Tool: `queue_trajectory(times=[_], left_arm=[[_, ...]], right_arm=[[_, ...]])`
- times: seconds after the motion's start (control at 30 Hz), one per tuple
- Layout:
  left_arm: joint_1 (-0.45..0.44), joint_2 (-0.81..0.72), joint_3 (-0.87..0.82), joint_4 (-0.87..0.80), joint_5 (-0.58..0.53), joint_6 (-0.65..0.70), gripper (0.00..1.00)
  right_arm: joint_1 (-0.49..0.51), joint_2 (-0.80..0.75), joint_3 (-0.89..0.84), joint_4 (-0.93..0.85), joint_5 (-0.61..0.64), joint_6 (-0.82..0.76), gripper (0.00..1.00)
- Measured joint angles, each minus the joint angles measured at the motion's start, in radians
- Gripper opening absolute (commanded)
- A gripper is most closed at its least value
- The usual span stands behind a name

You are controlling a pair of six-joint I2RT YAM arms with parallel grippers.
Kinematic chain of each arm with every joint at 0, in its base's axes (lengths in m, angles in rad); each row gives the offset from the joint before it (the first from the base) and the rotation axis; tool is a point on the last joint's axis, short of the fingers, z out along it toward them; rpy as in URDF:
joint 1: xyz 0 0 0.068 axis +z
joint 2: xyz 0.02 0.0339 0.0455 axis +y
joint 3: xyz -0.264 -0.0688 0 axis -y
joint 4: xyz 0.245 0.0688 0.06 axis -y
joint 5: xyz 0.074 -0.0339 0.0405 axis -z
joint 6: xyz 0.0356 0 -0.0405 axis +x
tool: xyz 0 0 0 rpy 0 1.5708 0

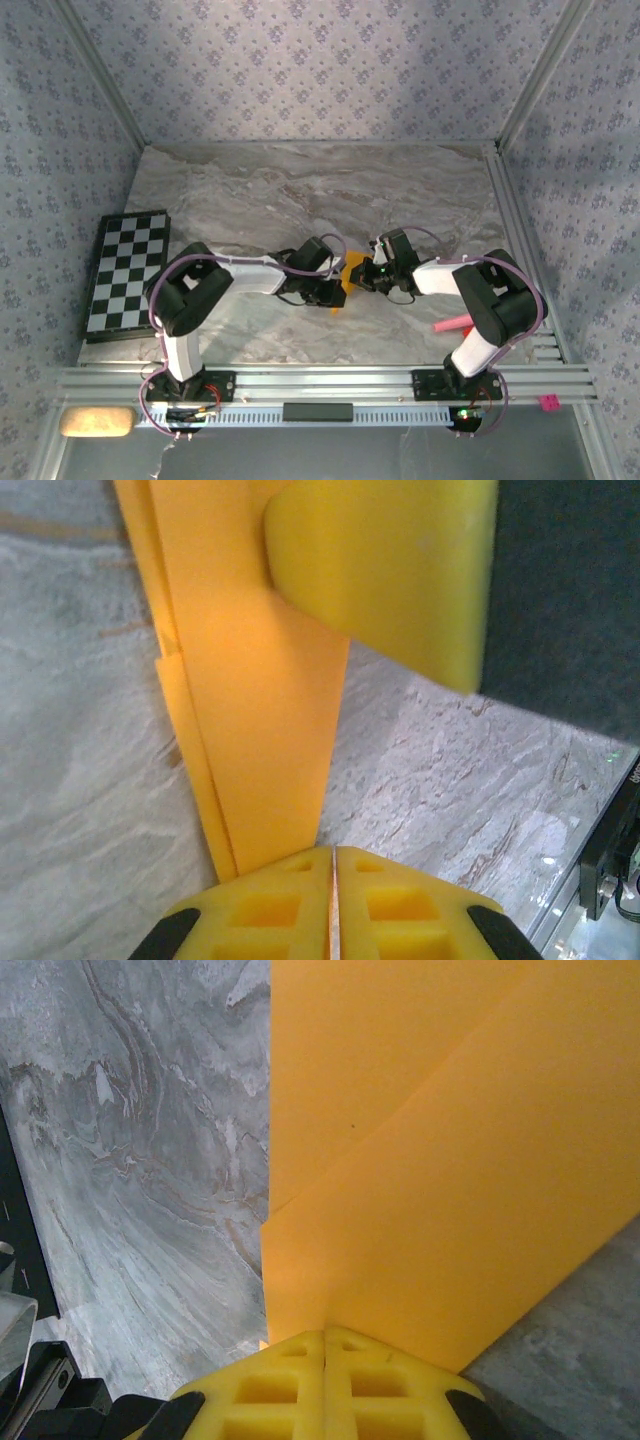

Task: Fold a paper plane with a square sheet of paper (pick it up from the middle)
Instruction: Fold the wing for the fifth time at the center of the table.

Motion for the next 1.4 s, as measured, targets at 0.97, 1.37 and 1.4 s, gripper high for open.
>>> queue_trajectory(times=[0.97,1.37,1.4], left_arm=[[-0.022,-0.208,-0.119,-0.183,-0.074,0.046,0.08],[-0.012,-0.076,0.107,-0.078,-0.027,-0.012,0.11],[-0.012,-0.062,0.113,-0.073,-0.022,-0.013,0.11]], right_arm=[[0.000,0.007,0.005,0.000,-0.007,0.000,0.00],[0.000,0.011,0.014,-0.008,-0.007,-0.003,0.00],[0.000,0.011,0.015,-0.011,-0.006,-0.004,0.00]])
